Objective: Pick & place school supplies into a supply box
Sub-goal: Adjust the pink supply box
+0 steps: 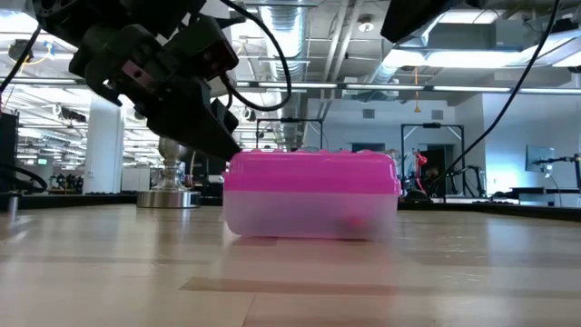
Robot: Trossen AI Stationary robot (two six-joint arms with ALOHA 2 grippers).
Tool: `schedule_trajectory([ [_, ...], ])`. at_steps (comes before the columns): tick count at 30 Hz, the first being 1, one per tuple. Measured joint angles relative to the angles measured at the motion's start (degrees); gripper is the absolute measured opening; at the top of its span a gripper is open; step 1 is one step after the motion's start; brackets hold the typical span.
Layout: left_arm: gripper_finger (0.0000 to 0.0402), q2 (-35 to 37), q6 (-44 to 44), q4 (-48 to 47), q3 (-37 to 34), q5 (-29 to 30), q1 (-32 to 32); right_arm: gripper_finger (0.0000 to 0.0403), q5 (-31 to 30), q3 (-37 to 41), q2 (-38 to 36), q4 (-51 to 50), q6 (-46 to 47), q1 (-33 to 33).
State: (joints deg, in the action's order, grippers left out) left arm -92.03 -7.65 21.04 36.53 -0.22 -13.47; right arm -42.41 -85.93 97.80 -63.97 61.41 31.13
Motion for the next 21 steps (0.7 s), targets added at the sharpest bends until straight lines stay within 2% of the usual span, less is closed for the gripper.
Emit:
schedule_trajectory([
  [5,0.0009,0.0,0.0,-4.9,0.0,-2.2,-0.7,0.0058,5.9,2.3,-0.2,2.9,0.0,-0.2],
  [9,0.0009,0.0,0.1,-5.8,0.0,-1.9,-1.1,0.0058,8.8,9.3,0.0,14.0,-0.3,0.0],
  [14,0.0009,0.0,0.3,-5.9,0.0,-1.5,-1.0,0.0058,11.7,17.6,0.0,33.1,-3.6,-0.7],
  [18,0.0009,0.0,-0.4,-6.1,0.0,-1.4,-1.0,0.0058,11.7,21.6,0.0,39.6,-4.0,-1.0],
  [21,0.0009,0.0,-0.5,-6.1,0.0,-0.6,-1.0,0.0058,14.5,25.9,0.0,46.6,-4.0,-1.1],
])
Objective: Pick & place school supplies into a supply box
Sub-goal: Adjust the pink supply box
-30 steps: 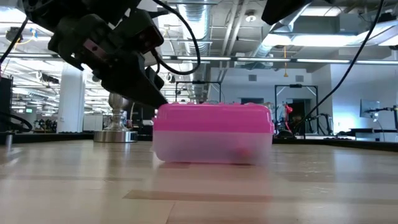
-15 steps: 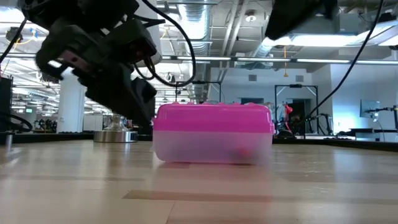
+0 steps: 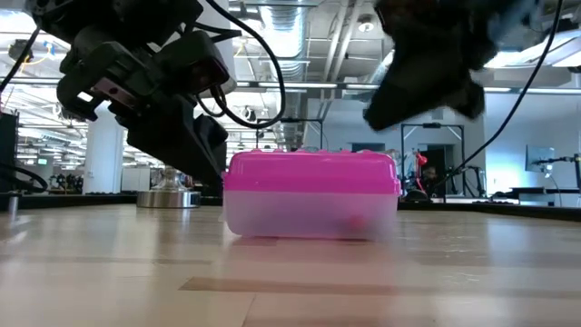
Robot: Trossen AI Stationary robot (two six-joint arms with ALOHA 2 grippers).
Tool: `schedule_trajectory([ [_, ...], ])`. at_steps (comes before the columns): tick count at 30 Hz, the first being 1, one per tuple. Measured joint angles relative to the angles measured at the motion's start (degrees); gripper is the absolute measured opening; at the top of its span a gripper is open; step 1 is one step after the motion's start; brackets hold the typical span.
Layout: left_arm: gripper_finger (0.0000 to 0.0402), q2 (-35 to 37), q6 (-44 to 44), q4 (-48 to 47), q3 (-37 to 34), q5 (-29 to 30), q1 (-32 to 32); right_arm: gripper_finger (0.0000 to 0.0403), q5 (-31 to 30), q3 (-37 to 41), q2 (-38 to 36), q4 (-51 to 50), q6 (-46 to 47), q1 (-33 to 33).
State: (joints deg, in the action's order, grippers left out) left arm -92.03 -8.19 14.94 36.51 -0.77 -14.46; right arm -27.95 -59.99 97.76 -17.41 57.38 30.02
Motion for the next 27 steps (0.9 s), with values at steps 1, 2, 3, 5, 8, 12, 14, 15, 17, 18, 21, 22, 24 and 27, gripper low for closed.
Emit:
schedule_trajectory([
  [1,0.0009,0.0,-0.2,0.0,0.0,0.1,0.1,0.0058,1.3,1.8,0.0,2.4,0.0,-0.2],
  [2,0.0009,0.0,-0.6,0.1,0.0,0.1,0.2,0.0058,2.5,3.4,0.0,4.9,0.0,-0.5],
  [3,0.0010,0.0,-1.2,0.1,0.0,0.1,0.3,0.0058,3.4,4.6,0.0,6.9,0.2,-0.8],
  [5,0.0014,0.0,-2.1,0.2,0.0,0.1,0.5,0.0058,3.9,5.7,0.0,9.5,1.2,-1.0],
  [8,0.0022,0.0,-2.6,1.2,0.0,0.2,0.7,0.0058,4.0,6.0,0.0,9.6,1.5,-1.0],
  [12,0.0030,0.0,-3.0,3.1,0.0,0.1,0.7,0.0058,4.2,6.0,0.5,8.4,1.1,-1.9],
  [14,0.0032,0.0,-3.0,3.3,0.0,0.2,0.7,0.0058,4.6,5.9,0.4,7.8,1.1,-2.9],
  [15,0.0033,0.0,-3.2,3.4,0.0,0.5,0.7,0.0058,5.0,5.9,0.4,7.4,1.1,-3.4],
  [17,0.0034,0.0,-3.6,3.4,0.0,1.2,0.7,0.0058,5.3,5.9,0.3,6.7,1.0,-4.3],
  [18,0.0034,0.0,-3.6,3.4,0.0,1.3,0.7,0.0058,5.3,5.8,0.3,6.5,0.7,-4.8],
  [21,0.0034,0.0,-3.6,3.3,0.0,1.4,0.7,0.0058,5.8,5.8,0.3,6.0,-1.1,-6.3],
  [22,0.0034,0.0,-3.6,3.2,0.0,1.4,0.7,0.0058,6.3,5.8,0.3,5.9,-1.7,-6.7],
  [24,0.0034,0.1,-3.6,2.9,0.0,1.5,0.7,0.0058,7.4,5.8,0.2,5.9,-2.4,-7.4],
  [27,0.0034,0.1,-3.6,1.7,0.0,2.6,0.7,0.0058,7.9,5.8,0.3,6.2,-3.0,-7.7],
])
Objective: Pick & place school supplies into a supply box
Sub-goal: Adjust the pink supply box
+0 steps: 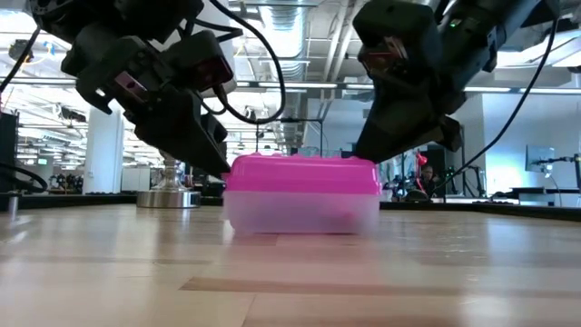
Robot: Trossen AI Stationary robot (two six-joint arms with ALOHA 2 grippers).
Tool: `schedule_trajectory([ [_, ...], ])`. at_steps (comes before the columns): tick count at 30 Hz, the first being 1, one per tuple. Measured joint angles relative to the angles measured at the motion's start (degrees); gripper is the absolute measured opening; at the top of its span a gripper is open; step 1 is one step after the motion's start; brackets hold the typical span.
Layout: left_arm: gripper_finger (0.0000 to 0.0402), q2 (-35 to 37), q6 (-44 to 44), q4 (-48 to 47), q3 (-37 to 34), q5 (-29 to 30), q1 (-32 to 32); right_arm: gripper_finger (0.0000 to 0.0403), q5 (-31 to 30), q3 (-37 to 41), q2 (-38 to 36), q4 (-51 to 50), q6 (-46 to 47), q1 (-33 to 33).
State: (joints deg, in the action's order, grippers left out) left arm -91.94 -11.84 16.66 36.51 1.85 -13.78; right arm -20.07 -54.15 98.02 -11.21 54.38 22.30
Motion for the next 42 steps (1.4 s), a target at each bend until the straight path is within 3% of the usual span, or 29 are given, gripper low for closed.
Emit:
schedule_trajectory([
  [13,0.0034,0.0,-1.0,-1.5,0.0,-0.5,5.8,0.0058,2.2,0.0,0.2,1.2,-0.4,0.6],
  [42,0.0034,-0.1,-0.4,0.1,-0.1,-4.2,5.4,0.0058,0.0,0.0,0.1,-4.6,-2.3,-3.7],
])
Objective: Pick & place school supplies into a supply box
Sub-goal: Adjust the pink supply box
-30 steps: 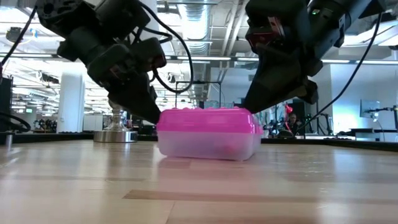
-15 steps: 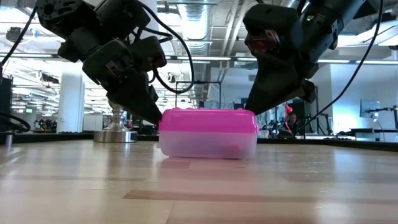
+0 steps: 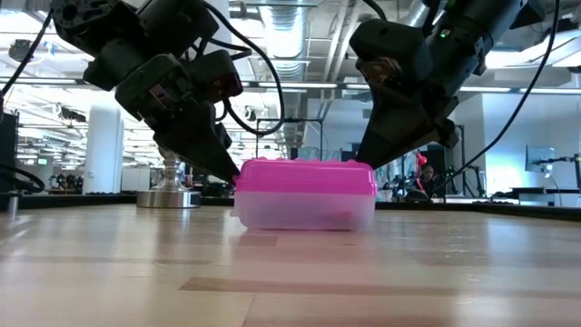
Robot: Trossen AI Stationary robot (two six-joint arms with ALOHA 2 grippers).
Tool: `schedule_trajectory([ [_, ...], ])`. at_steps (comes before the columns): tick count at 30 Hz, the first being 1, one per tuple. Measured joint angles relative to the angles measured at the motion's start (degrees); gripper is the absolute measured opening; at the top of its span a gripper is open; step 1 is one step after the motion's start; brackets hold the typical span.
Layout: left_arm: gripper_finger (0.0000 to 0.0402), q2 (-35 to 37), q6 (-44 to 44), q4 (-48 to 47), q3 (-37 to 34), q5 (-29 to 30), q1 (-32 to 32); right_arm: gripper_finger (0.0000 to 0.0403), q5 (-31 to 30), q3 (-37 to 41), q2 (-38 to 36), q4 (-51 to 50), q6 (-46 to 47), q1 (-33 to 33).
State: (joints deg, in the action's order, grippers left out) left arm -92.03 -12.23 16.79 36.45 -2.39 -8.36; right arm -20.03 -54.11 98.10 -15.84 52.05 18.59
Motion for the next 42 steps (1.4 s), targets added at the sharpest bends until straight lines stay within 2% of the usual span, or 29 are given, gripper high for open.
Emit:
schedule_trajectory([
  [42,0.0034,0.1,0.1,-0.9,0.1,3.8,0.1,0.0058,1.1,0.1,0.0,1.8,0.0,0.0],
])
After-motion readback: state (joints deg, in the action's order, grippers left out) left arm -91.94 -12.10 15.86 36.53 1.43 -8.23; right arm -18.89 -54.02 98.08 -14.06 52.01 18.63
